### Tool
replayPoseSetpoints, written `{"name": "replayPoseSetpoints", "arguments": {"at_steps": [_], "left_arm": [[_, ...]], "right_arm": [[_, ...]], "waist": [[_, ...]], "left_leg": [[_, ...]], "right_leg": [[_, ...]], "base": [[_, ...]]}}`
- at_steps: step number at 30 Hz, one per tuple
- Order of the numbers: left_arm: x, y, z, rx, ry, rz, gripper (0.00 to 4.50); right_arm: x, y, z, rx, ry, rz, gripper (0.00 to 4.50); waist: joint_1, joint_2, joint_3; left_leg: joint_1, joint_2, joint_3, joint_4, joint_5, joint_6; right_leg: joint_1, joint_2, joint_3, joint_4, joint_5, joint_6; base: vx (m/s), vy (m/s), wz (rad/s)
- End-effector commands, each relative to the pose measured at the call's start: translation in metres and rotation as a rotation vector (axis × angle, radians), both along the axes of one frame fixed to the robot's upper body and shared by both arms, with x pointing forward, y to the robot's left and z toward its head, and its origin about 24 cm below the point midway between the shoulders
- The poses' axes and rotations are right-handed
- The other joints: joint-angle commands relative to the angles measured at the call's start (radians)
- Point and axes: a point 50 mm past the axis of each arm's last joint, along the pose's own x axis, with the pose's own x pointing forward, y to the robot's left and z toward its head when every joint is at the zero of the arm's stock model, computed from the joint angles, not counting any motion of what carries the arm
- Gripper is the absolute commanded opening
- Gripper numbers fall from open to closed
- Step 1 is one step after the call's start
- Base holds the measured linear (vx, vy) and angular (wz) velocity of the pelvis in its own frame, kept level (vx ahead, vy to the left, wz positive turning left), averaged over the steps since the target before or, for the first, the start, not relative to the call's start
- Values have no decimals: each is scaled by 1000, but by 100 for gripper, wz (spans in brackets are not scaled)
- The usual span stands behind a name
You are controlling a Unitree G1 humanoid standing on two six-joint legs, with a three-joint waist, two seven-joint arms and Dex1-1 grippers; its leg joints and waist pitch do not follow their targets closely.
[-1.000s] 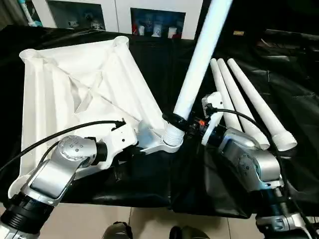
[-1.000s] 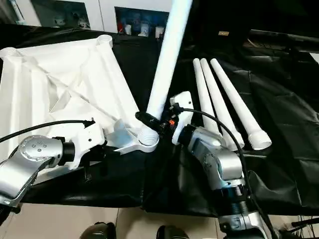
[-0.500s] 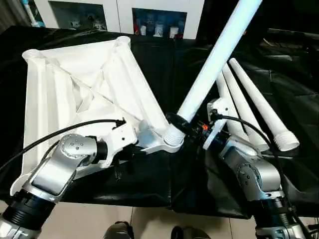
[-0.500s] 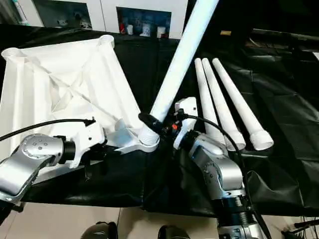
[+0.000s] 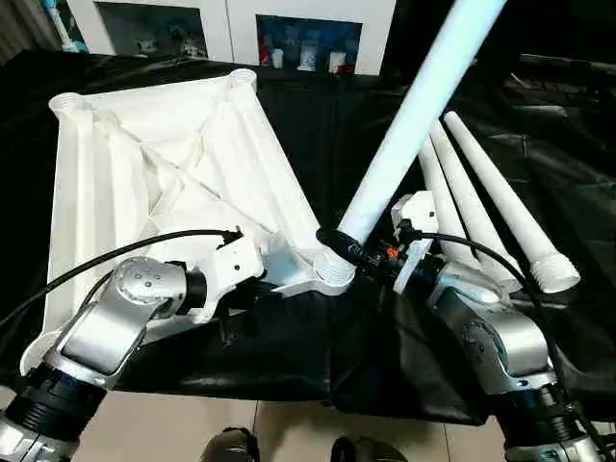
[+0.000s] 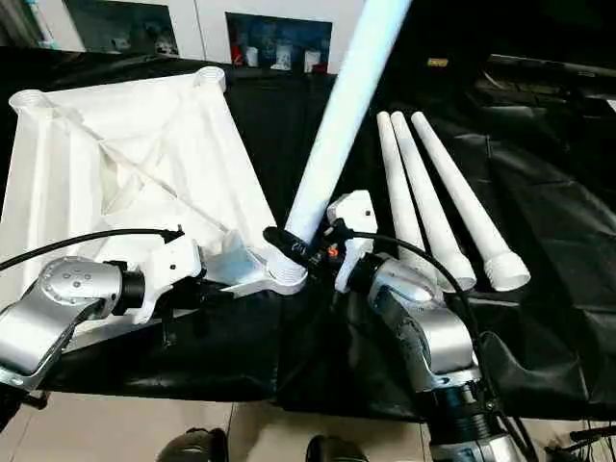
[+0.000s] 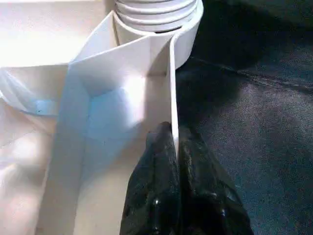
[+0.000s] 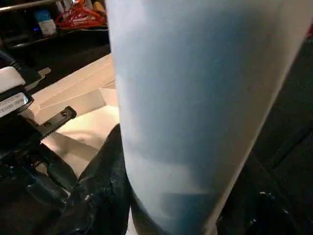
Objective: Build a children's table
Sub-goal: Insert table leg to table base
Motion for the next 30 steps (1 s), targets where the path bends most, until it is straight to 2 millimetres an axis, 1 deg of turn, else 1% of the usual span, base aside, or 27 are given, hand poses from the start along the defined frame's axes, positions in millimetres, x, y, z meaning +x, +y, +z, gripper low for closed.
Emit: {"name": "replayPoseSetpoints", "arguments": {"at_steps": [1,4,5,6,8,10,12,13,14,15,16,18,21,23,25,26,27,29,30], "left_arm": [[3,2,10,-3,-51,6,0],[2,2,9,0,-44,-1,0],[2,2,9,1,-42,-4,0],[1,2,9,2,-41,-6,0],[1,2,8,3,-39,-9,0],[1,1,8,2,-38,-10,0],[1,0,7,2,-36,-10,0],[0,0,7,0,-35,-10,0],[0,0,7,0,-35,-10,0],[0,-1,7,-1,-35,-10,0],[-1,-1,7,-2,-34,-11,0],[-1,-1,6,-3,-33,-12,0],[-2,-2,7,-9,-30,-18,0],[-3,-2,7,-12,-28,-27,0],[-3,-3,8,-16,-25,-36,0],[-4,-3,8,-21,-19,-62,0],[-5,-3,8,-22,-17,-72,0],[-6,-3,9,-31,-3,-101,0],[-7,-3,9,-33,2,-115,0]], "right_arm": [[-10,1,-33,-108,136,34,185],[-12,2,-34,-135,135,55,185],[-12,3,-34,-144,139,67,185],[-12,5,-34,-159,137,83,185],[-11,7,-34,-174,138,104,185],[-11,9,-34,-196,146,134,185],[-12,10,-35,-224,157,168,185],[-12,10,-36,-242,158,185,185],[-12,10,-36,-242,158,186,185],[-12,10,-36,-244,161,189,185],[-12,10,-37,-251,171,201,185],[-11,9,-38,-259,177,205,185],[-10,7,-40,-255,195,207,185],[-9,6,-43,-242,208,203,185],[-9,5,-45,-237,219,205,185],[-9,4,-50,-242,232,213,185],[-9,3,-51,-246,236,216,185],[-10,2,-54,-251,237,231,185],[-10,2,-54,-251,236,242,185]], "waist": [[-3,15,-51],[-1,15,-48],[-1,13,-47],[-2,9,-47],[-3,11,-45],[-3,2,-43],[-5,2,-43],[-5,-1,-43],[-4,1,-44],[-5,-2,-43],[-7,-10,-42],[-7,-7,-42],[-10,-12,-39],[-11,-9,-37],[-12,-10,-37],[-13,-7,-35],[-15,-9,-36],[-18,-7,-36],[-18,-4,-37]], "left_leg": [[16,62,-33,-74,-125,23],[17,62,-33,-76,-136,22],[18,62,-33,-76,-139,22],[17,62,-32,-76,-139,23],[18,62,-33,-78,-147,22],[18,61,-32,-77,-144,26],[19,62,-32,-79,-143,27],[19,63,-32,-78,-138,29],[20,64,-32,-78,-136,29],[19,63,-31,-78,-133,31],[19,63,-30,-78,-132,33],[19,64,-32,-79,-136,34],[19,63,-31,-79,-142,34],[20,64,-32,-80,-148,32],[21,64,-32,-81,-157,30],[20,64,-33,-82,-165,29],[21,64,-33,-82,-166,28],[21,65,-33,-83,-163,27],[21,65,-34,-83,-160,26]], "right_leg": [[37,-109,60,-77,-79,-194],[37,-109,60,-79,-100,-192],[36,-109,60,-81,-106,-191],[37,-108,61,-81,-113,-188],[35,-109,60,-83,-141,-182],[35,-110,62,-86,-173,-171],[33,-110,61,-86,-188,-167],[33,-110,61,-86,-184,-167],[32,-110,62,-85,-179,-167],[32,-110,62,-85,-170,-167],[32,-109,61,-86,-174,-166],[31,-111,61,-86,-190,-165],[29,-111,62,-89,-214,-160],[28,-111,62,-90,-224,-159],[27,-111,62,-92,-237,-159],[26,-112,63,-93,-248,-158],[27,-112,63,-93,-247,-158],[27,-111,62,-92,-230,-164],[27,-111,62,-90,-219,-166]], "base": [[0,0,0],[0,0,0],[0,0,0],[0,0,0],[0,0,0],[0,0,0],[0,0,0],[0,0,0],[0,0,0],[0,0,0],[0,0,0],[0,0,0],[0,0,0],[0,0,0],[0,0,0],[0,0,0],[0,0,0],[0,0,0],[0,0,0]]}}
